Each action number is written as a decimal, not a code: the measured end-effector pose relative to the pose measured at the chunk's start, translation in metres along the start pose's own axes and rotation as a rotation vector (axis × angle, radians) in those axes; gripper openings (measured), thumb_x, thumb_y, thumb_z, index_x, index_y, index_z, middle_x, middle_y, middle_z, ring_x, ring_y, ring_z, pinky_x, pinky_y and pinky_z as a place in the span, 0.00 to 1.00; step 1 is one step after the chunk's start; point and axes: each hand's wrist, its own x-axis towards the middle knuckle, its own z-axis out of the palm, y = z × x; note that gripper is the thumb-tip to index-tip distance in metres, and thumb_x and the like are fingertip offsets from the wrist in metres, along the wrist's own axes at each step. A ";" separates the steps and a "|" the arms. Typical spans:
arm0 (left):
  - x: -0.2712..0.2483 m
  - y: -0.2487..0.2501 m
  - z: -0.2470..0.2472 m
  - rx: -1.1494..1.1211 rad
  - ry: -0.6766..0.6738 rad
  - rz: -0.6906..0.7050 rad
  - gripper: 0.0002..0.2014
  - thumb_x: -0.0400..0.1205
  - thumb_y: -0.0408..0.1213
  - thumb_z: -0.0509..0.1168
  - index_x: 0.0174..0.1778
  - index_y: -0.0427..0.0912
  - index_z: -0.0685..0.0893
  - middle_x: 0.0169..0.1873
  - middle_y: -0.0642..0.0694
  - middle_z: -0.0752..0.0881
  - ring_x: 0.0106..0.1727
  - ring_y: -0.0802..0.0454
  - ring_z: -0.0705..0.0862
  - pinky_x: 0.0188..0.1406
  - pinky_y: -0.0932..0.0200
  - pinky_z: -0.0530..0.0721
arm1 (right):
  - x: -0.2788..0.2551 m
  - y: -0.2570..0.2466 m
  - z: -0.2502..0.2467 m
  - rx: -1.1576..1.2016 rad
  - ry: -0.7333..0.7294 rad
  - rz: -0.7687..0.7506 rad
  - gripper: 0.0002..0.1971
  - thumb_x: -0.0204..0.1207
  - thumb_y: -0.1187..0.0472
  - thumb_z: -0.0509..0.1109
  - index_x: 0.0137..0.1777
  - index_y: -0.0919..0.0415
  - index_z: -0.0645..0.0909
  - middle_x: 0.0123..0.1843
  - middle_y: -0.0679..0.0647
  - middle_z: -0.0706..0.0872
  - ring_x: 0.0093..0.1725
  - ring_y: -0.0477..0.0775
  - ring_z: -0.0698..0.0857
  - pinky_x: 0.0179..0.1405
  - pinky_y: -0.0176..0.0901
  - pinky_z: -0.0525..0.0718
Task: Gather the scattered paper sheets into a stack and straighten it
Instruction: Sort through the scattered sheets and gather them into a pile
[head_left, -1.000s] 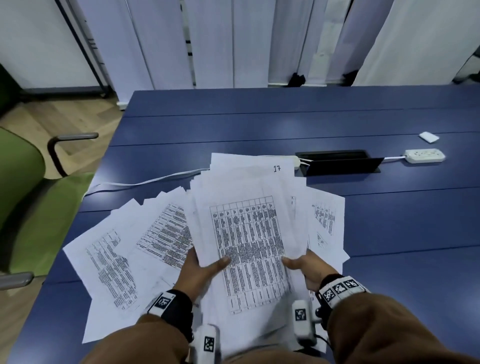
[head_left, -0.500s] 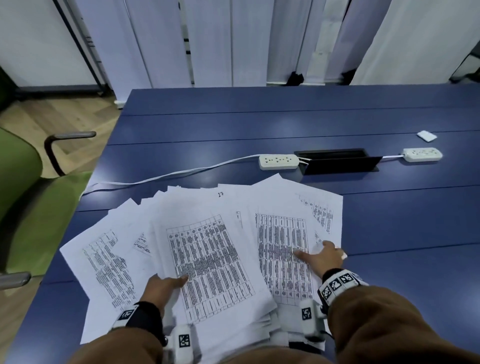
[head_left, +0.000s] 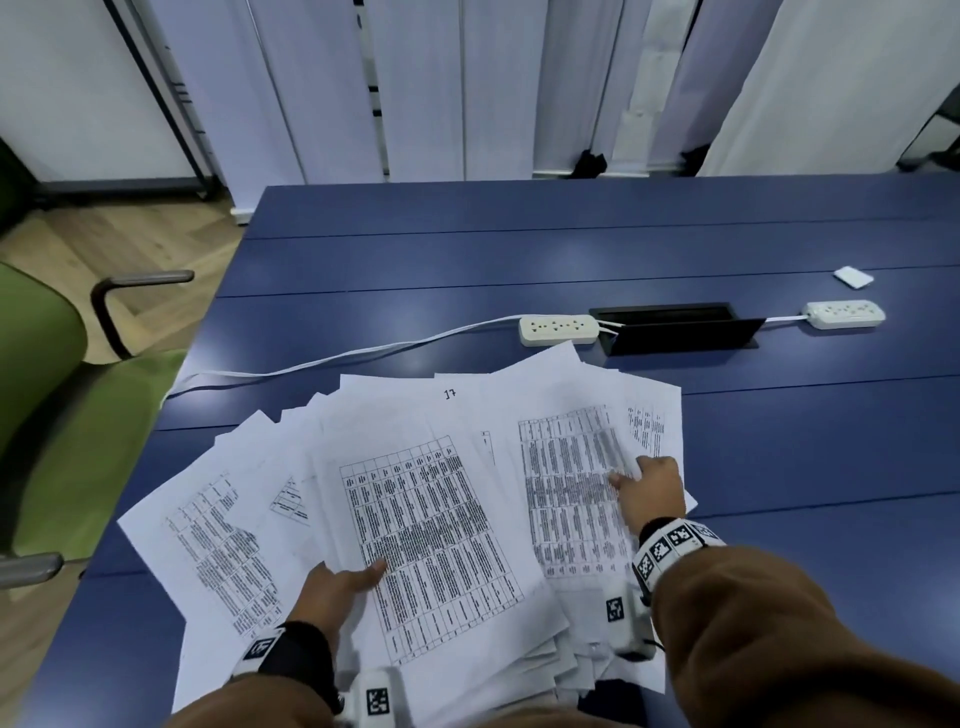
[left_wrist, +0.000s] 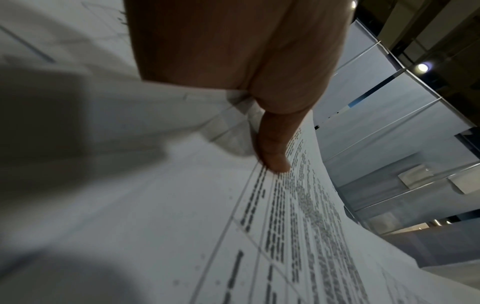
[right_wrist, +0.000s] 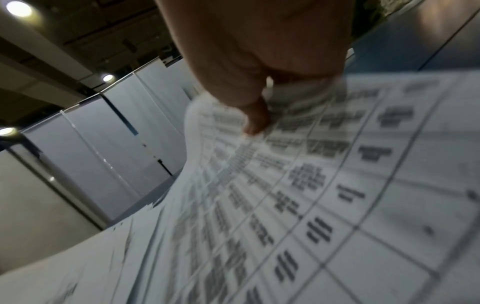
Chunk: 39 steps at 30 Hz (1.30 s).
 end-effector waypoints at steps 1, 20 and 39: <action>0.001 -0.002 -0.001 -0.011 -0.001 0.000 0.52 0.71 0.39 0.80 0.82 0.26 0.54 0.79 0.28 0.65 0.79 0.32 0.66 0.75 0.40 0.65 | 0.002 -0.001 -0.003 0.030 0.035 0.020 0.13 0.78 0.59 0.69 0.55 0.68 0.81 0.58 0.64 0.79 0.52 0.69 0.82 0.51 0.58 0.84; -0.025 0.013 0.009 -0.069 -0.065 0.239 0.37 0.79 0.50 0.71 0.82 0.46 0.62 0.79 0.43 0.70 0.78 0.43 0.70 0.80 0.39 0.63 | -0.047 -0.110 -0.042 0.424 -0.274 -0.264 0.12 0.78 0.70 0.64 0.61 0.61 0.73 0.52 0.57 0.83 0.41 0.55 0.81 0.36 0.50 0.85; -0.014 0.015 -0.038 -0.048 0.036 0.175 0.36 0.82 0.24 0.65 0.84 0.37 0.55 0.83 0.42 0.60 0.83 0.40 0.60 0.80 0.46 0.57 | -0.036 -0.030 0.020 0.100 -0.142 0.240 0.41 0.69 0.38 0.74 0.72 0.66 0.68 0.72 0.66 0.74 0.71 0.69 0.73 0.69 0.63 0.74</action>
